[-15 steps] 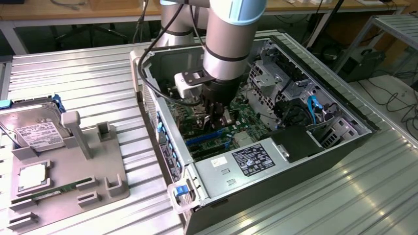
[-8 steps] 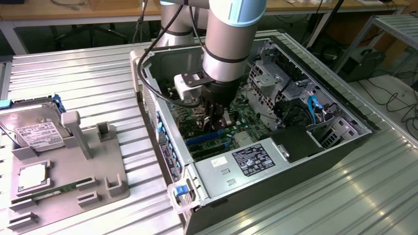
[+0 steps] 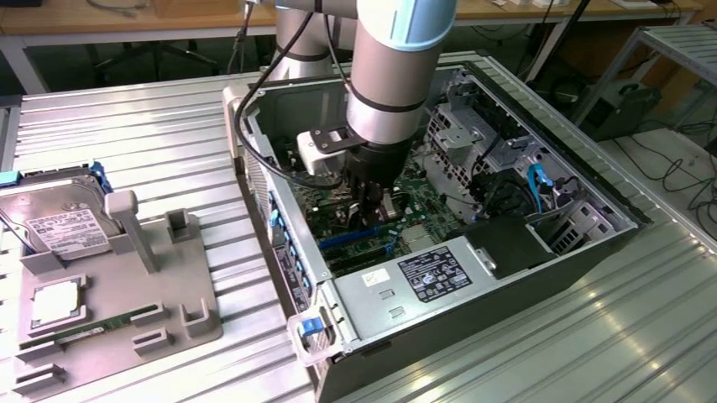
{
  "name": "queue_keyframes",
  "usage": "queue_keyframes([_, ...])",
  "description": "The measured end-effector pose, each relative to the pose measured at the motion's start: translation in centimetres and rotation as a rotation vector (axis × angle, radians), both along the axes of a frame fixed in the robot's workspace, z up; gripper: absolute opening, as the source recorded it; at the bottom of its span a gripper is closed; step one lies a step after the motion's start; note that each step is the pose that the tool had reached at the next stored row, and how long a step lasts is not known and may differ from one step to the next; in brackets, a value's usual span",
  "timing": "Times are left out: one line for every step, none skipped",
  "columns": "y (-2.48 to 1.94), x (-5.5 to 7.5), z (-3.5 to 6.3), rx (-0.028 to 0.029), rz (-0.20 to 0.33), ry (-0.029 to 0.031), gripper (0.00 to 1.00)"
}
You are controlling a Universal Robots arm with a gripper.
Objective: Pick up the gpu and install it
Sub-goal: 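Insert the gpu into the slot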
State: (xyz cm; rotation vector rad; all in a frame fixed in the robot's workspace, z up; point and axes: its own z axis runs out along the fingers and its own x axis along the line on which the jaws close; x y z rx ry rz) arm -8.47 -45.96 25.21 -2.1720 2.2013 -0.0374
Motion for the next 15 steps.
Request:
queue_keyframes([-0.02,-0.01,-0.06,0.0001,0.0,-0.0001,0.28])
queue_keyframes([-0.02,-0.11,-0.13,0.0,0.0,0.0,0.28])
queue_keyframes([-0.03,-0.19,-0.16,0.0,0.0,0.0,0.28])
queue_keyframes([-0.02,-0.28,-0.18,0.0,0.0,0.0,0.28])
queue_keyframes([-0.03,-0.37,-0.23,0.0001,0.0,0.0,0.28])
queue_keyframes([-0.03,-0.41,-0.28,0.0,0.0,0.0,0.28])
queue_keyframes([-0.03,-0.43,-0.32,0.0,0.0,0.0,0.28])
queue_keyframes([-0.02,-0.46,-0.37,0.0001,0.0,0.0,0.28])
queue_keyframes([-0.02,-0.48,-0.41,0.0001,0.0,0.0,0.28])
queue_keyframes([-0.03,-0.49,-0.44,0.0001,0.0,0.0,0.28])
queue_keyframes([-0.03,-0.5,-0.48,0.0,0.0,0.0,0.28])
queue_keyframes([-0.02,-0.51,-0.53,0.0001,0.0,0.0,0.28])
queue_keyframes([-0.03,-0.52,-0.57,0.0001,0.0,0.0,0.28])
queue_keyframes([-0.03,-0.53,-0.61,0.0,0.0,0.0,0.28])
queue_keyframes([-0.03,-0.54,-0.63,-0.0001,0.0,0.0001,0.28])
